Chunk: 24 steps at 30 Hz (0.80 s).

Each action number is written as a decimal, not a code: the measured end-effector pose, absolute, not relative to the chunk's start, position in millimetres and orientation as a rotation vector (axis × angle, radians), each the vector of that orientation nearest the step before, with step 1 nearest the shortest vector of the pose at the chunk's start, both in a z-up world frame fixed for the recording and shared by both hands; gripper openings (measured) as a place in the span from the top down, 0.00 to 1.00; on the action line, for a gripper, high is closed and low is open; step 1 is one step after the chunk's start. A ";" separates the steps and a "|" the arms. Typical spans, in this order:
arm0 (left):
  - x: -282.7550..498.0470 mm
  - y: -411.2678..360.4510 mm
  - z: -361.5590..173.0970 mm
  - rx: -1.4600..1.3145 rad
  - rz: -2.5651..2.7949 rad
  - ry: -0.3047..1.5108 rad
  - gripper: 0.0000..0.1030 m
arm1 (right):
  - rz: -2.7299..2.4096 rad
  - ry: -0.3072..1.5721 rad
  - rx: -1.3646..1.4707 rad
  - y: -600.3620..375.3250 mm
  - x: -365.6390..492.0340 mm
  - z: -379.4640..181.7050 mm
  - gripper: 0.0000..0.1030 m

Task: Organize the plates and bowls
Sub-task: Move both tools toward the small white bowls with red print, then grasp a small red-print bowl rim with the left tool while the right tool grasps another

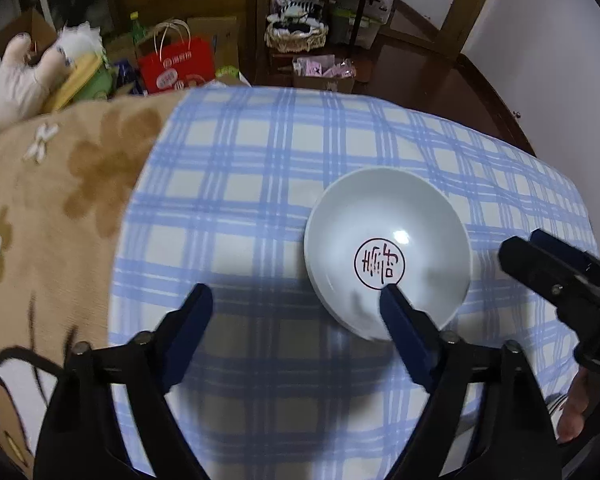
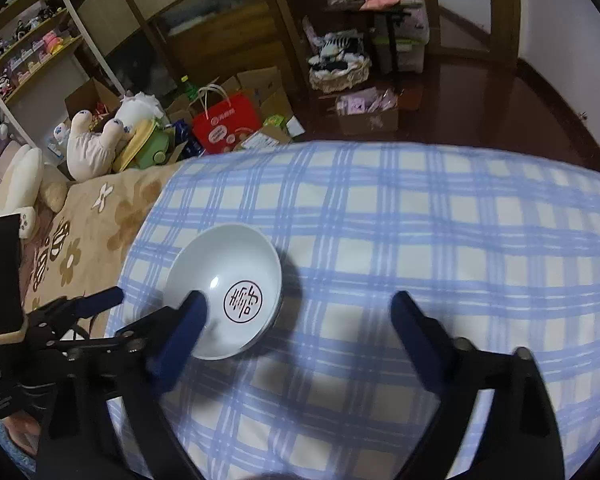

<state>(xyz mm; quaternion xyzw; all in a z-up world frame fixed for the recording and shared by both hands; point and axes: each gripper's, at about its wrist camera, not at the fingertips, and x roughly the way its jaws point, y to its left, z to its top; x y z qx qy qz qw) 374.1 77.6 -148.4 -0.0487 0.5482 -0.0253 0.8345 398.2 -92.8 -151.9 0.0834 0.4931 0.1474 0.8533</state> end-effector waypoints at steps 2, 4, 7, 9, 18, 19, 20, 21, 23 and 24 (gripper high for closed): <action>375.1 78.3 -155.8 -0.120 -0.044 1.163 0.38 | 0.329 1.056 0.188 -91.1 403.0 -159.3 0.20; 376.8 80.2 -163.9 -0.147 -0.046 1.165 0.43 | 0.345 1.073 0.198 -89.7 407.9 -164.7 0.28; 378.1 87.7 -174.8 -0.239 -0.032 1.171 0.52 | 0.387 1.102 0.220 -87.2 415.5 -172.7 0.40; 379.5 90.1 -181.8 -0.272 -0.023 1.188 0.60 | 0.408 1.123 0.226 -85.7 418.9 -178.6 0.49; 374.8 72.7 -182.0 -0.230 -0.084 1.179 0.87 | 0.444 1.139 0.241 -78.1 416.5 -184.2 0.89; 374.4 72.1 -181.7 -0.226 -0.083 1.181 0.87 | 0.443 1.140 0.234 -76.8 415.7 -184.1 0.91; 374.8 71.7 -182.3 -0.218 -0.082 1.196 0.87 | 0.445 1.141 0.231 -75.2 414.8 -184.1 0.91; 374.8 72.5 -182.2 -0.218 -0.087 1.201 0.87 | 0.443 1.139 0.224 -74.0 413.7 -183.0 0.91; 374.6 75.4 -180.7 -0.226 -0.086 1.196 0.88 | 0.447 1.142 0.208 -71.7 412.2 -181.0 0.91; 373.5 76.4 -179.7 -0.228 -0.084 1.194 0.88 | 0.447 1.143 0.201 -70.7 411.0 -180.7 0.91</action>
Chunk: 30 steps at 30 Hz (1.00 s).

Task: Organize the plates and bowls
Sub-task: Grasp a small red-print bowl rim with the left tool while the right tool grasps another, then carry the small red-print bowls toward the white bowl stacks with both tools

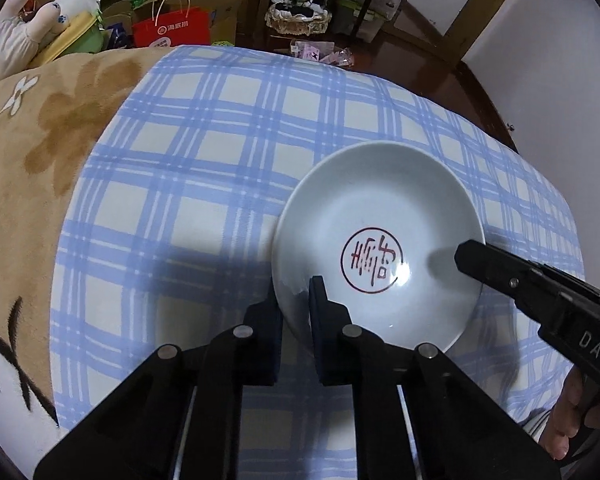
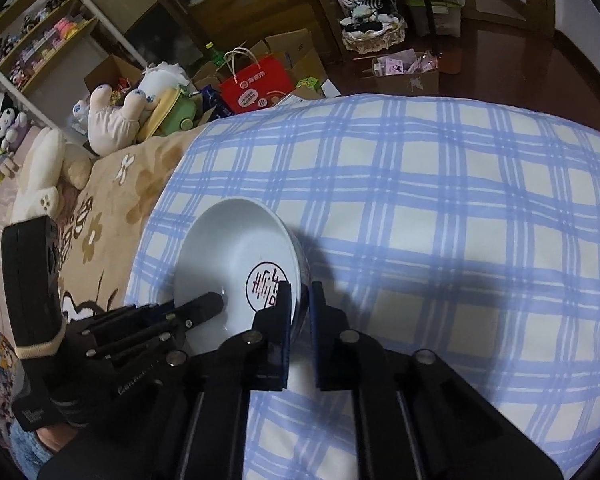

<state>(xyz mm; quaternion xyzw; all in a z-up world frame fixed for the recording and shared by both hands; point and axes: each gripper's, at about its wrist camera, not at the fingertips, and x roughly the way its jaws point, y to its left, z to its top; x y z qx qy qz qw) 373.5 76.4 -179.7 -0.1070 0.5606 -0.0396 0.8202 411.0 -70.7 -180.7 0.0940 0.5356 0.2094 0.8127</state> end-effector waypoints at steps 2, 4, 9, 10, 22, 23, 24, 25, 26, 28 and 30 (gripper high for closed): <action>372.6 76.4 -177.5 -0.228 -0.083 1.188 0.89 | 0.444 1.144 0.178 -68.4 407.7 -179.6 0.91; 371.4 74.6 -174.6 -0.218 -0.079 1.182 0.89 | 0.441 1.141 0.179 -69.2 404.6 -178.4 0.91; 363.7 67.4 -168.5 -0.215 -0.081 1.190 0.89 | 0.428 1.138 0.184 -73.9 396.8 -175.0 0.91; 361.7 66.0 -166.9 -0.210 -0.080 1.194 0.89 | 0.428 1.138 0.181 -74.5 394.6 -173.7 0.91; 338.9 46.3 -131.1 -0.165 -0.096 1.149 0.88 | 0.408 1.069 0.191 -95.1 361.7 -139.4 0.91; 336.3 44.2 -126.6 -0.156 -0.099 1.142 0.88 | 0.409 1.063 0.191 -96.5 358.9 -136.4 0.91; 334.5 42.5 -122.6 -0.154 -0.104 1.136 0.88 | 0.407 1.055 0.193 -99.1 355.1 -132.1 0.91; 330.9 40.8 -116.7 -0.159 -0.112 1.127 0.88 | 0.405 1.047 0.197 -101.1 351.4 -127.8 0.91; 328.7 40.2 -113.2 -0.161 -0.115 1.120 0.88 | 0.404 1.041 0.199 -103.1 348.3 -124.2 0.91; 320.1 34.8 -102.7 -0.151 -0.114 1.088 0.88 | 0.400 1.029 0.199 -106.5 341.2 -116.8 0.91; 311.8 31.4 -96.1 -0.141 -0.106 1.072 0.88 | 0.398 1.015 0.198 -109.8 333.0 -109.1 0.91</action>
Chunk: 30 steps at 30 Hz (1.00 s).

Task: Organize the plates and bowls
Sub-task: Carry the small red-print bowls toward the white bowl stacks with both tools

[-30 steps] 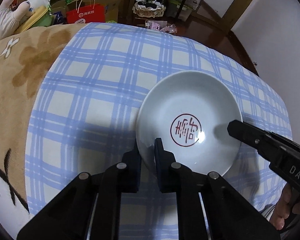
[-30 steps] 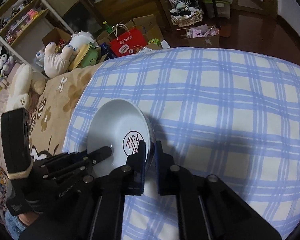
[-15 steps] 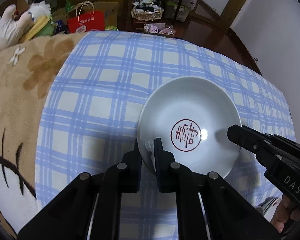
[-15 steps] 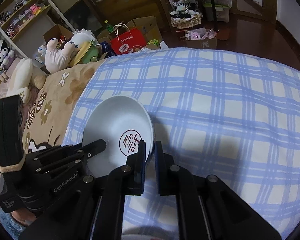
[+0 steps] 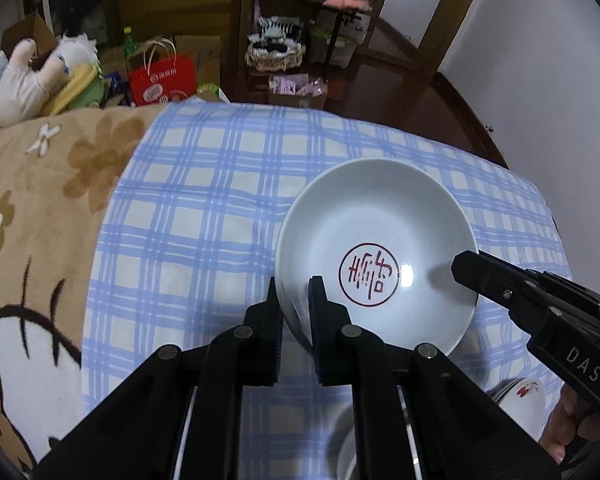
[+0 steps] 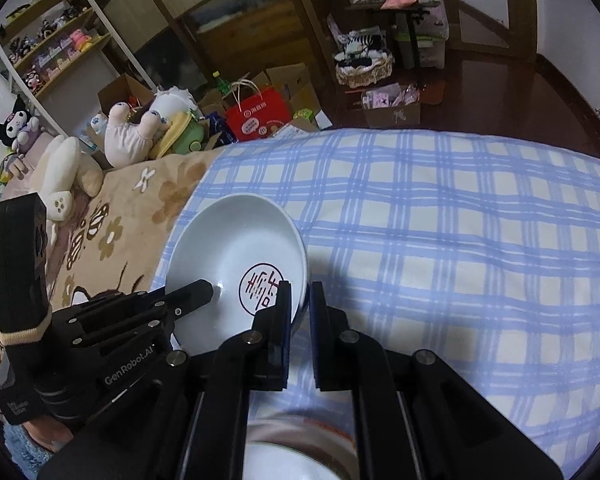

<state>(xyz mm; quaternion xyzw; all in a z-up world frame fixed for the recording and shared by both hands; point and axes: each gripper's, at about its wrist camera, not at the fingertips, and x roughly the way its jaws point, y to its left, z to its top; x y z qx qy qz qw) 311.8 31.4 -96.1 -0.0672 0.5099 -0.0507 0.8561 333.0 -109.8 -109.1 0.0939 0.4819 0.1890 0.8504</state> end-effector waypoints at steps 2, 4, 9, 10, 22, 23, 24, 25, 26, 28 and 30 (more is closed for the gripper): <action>302.8 27.4 -87.4 -0.140 -0.116 1.064 0.88 | 0.393 0.997 0.191 -112.5 322.5 -100.3 0.91; 294.8 25.5 -80.2 -0.140 -0.122 1.063 0.88 | 0.399 0.978 0.199 -116.1 311.8 -92.0 0.91; 270.9 19.8 -61.7 -0.120 -0.125 1.059 0.88 | 0.400 0.953 0.182 -118.3 285.7 -76.6 0.91; 266.7 18.4 -58.7 -0.113 -0.125 1.055 0.88 | 0.399 0.948 0.178 -118.9 278.0 -73.4 0.91; 214.3 -1.3 -42.2 -0.104 -0.161 1.039 0.88 | 0.371 0.917 0.179 -137.0 221.0 -58.9 0.91; 210.6 -2.3 -42.4 -0.106 -0.162 1.039 0.88 | 0.370 0.913 0.178 -138.0 216.3 -58.9 0.91; 207.0 -3.9 -43.0 -0.104 -0.162 1.042 0.88 | 0.369 0.912 0.178 -138.9 212.0 -59.6 0.90; 203.1 -5.8 -44.1 -0.099 -0.161 1.044 0.88 | 0.369 0.911 0.179 -140.3 208.4 -60.5 0.90; 200.5 -7.0 -45.2 -0.095 -0.160 1.044 0.88 | 0.368 0.911 0.180 -141.0 205.0 -62.2 0.90; 195.9 -10.4 -48.5 -0.087 -0.161 1.046 0.88 | 0.364 0.915 0.187 -143.7 199.5 -67.2 0.90; 193.0 -13.2 -51.6 -0.079 -0.165 1.050 0.88 | 0.360 0.920 0.195 -146.5 195.1 -71.4 0.90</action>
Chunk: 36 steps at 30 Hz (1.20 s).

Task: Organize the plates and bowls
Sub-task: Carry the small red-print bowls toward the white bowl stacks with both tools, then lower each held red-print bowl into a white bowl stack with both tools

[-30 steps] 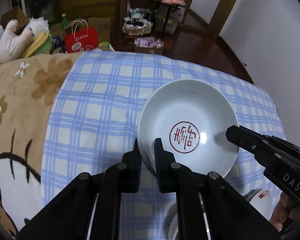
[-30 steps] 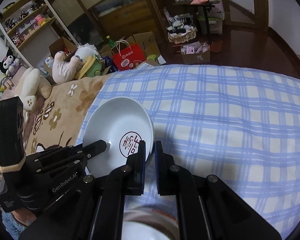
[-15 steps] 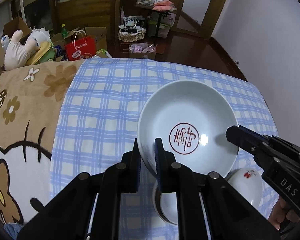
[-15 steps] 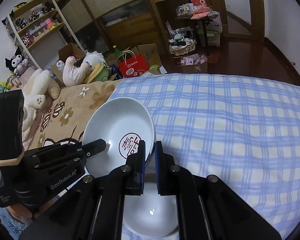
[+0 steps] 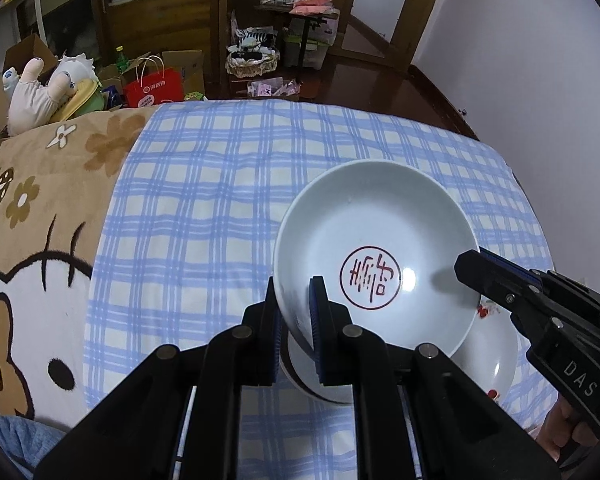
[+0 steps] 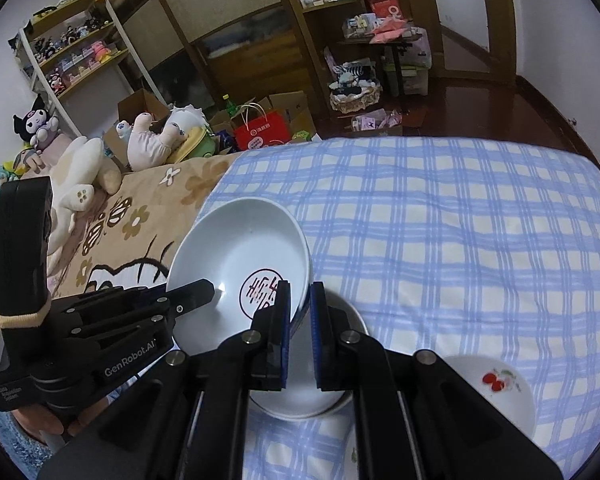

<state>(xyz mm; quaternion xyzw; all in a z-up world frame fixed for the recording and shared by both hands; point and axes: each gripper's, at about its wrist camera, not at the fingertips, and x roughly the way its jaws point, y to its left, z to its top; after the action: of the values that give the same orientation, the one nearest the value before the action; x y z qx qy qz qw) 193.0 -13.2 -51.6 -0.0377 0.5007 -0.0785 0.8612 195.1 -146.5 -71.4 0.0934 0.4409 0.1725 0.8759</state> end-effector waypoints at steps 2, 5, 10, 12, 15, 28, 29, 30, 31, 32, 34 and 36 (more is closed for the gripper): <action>189.6 -16.2 -55.1 -0.075 -0.168 1.052 0.88 | 0.357 0.923 0.206 -150.0 189.6 -76.5 0.90; 185.4 -21.4 -60.8 -0.064 -0.173 1.059 0.88 | 0.351 0.926 0.220 -154.9 183.7 -83.8 0.90; 183.6 -26.8 -72.0 -0.043 -0.182 1.079 0.88 | 0.347 0.920 0.232 -159.3 177.4 -94.1 0.90; 184.4 -27.9 -78.0 -0.044 -0.177 1.096 0.88 | 0.348 0.918 0.235 -159.5 176.0 -97.5 0.90; 183.0 -28.7 -86.4 -0.041 -0.177 1.116 0.88 | 0.350 0.925 0.238 -160.1 175.5 -105.0 0.90; 188.7 -32.8 -113.1 0.011 -0.150 1.198 0.86 | 0.360 0.969 0.282 -161.4 182.9 -138.6 0.89; 189.1 -33.7 -113.7 0.015 -0.150 1.200 0.86 | 0.358 0.968 0.272 -160.4 183.1 -139.4 0.89; 189.5 -34.5 -114.3 0.021 -0.151 1.202 0.86 | 0.353 0.966 0.255 -158.9 183.2 -140.2 0.90; 189.5 -34.9 -114.7 0.026 -0.152 1.200 0.86 | 0.350 0.965 0.247 -157.9 182.5 -140.7 0.89; 189.6 -35.1 -115.3 0.034 -0.151 1.199 0.86 | 0.347 0.962 0.239 -156.9 182.0 -141.7 0.90; 190.7 -34.7 -116.3 0.041 -0.148 1.198 0.86 | 0.341 0.958 0.240 -155.9 180.7 -144.4 0.89; 190.8 -34.6 -116.4 0.038 -0.145 1.198 0.86 | 0.334 0.967 0.236 -153.5 180.1 -148.4 0.89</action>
<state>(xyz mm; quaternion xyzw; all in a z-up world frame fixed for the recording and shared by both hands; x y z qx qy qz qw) 190.8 -34.6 -116.4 0.0181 0.5635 -0.0682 0.8231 180.1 -153.5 -148.4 0.1129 0.4614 0.1596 0.8654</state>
